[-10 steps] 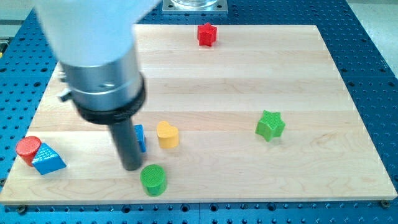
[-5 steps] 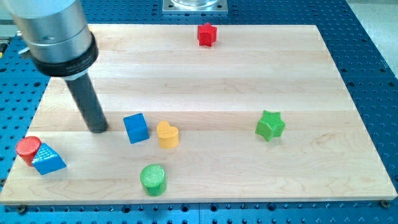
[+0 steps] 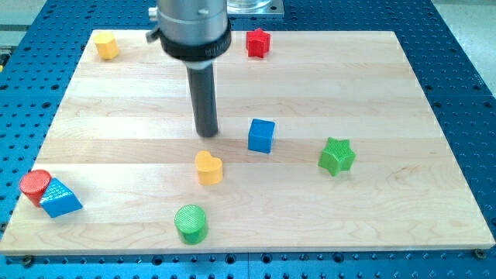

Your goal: Keep the blue cube parallel right to the red star

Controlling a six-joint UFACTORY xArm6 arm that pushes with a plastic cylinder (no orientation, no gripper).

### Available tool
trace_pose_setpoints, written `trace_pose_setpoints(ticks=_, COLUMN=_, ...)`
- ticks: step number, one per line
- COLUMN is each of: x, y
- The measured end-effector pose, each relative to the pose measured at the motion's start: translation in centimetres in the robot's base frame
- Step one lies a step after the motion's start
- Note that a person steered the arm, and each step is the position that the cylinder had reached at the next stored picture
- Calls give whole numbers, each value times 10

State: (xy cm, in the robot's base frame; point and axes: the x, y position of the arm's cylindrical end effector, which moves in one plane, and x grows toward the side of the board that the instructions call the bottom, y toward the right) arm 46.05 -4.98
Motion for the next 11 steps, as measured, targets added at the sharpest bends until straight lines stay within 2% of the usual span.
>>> trace_pose_setpoints(ticks=2, x=2, y=164)
trace_pose_setpoints(ticks=3, x=17, y=109)
trace_pose_setpoints(ticks=4, x=46, y=133)
trace_pose_setpoints(ticks=5, x=56, y=173)
trace_pose_setpoints(ticks=6, x=13, y=237)
trace_pose_setpoints(ticks=7, x=-74, y=262)
trace_pose_setpoints(ticks=8, x=-162, y=254)
trace_pose_setpoints(ticks=9, x=-126, y=238)
trace_pose_setpoints(ticks=10, x=-131, y=160)
trace_pose_setpoints(ticks=11, x=-141, y=190)
